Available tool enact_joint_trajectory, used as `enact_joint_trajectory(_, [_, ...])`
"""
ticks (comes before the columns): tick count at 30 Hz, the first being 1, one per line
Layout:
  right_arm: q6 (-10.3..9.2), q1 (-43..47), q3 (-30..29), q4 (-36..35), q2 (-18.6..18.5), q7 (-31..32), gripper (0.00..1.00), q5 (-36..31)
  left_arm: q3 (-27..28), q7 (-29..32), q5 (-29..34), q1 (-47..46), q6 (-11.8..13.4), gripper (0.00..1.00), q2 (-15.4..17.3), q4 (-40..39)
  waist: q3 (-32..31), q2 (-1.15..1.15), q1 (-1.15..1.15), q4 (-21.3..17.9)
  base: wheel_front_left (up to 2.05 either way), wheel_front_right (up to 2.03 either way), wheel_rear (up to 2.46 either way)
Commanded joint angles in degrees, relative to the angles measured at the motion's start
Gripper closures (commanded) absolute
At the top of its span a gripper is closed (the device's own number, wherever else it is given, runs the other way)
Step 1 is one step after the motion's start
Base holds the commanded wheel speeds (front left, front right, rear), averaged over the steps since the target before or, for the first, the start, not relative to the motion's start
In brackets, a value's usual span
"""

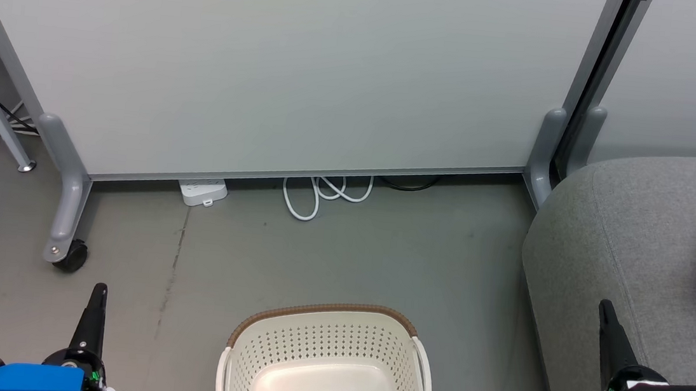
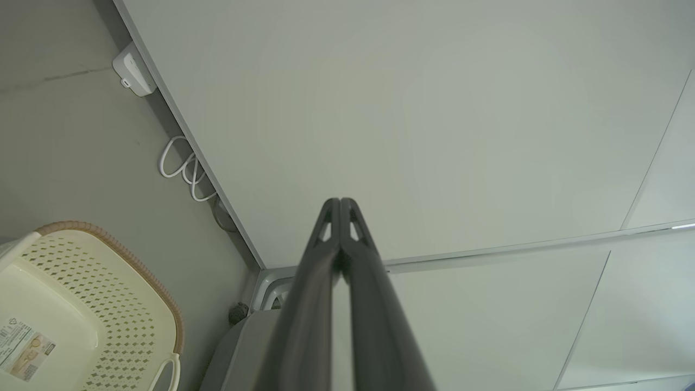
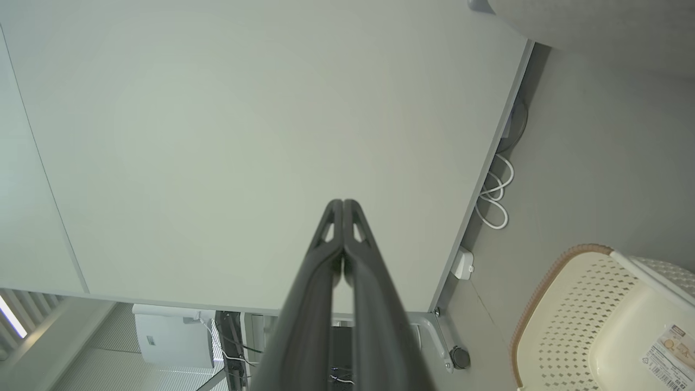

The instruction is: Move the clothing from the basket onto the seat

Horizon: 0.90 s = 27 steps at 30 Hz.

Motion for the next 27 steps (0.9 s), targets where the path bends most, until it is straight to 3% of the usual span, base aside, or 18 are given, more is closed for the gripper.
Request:
enact_joint_trajectory(1, [0.01, -0.9, 0.0, 0.0, -0.3, 0.3, 1.0, 1.6, 0.4, 0.5, -1.3, -1.2, -0.3, 1.0, 0.2, -0.6, 0.0, 0.0, 0.0, 0.0, 0.0, 0.0, 0.0])
enact_joint_trajectory(27, [0.0, -2.0, 0.0, 1.0, -0.3, 1.3, 1.0, 11.4, 1.9, 2.8, -9.4, -1.5, -0.4, 1.0, 0.1, -1.7, 0.3, 0.0, 0.0, -0.5, 0.0, 0.0, 0.0])
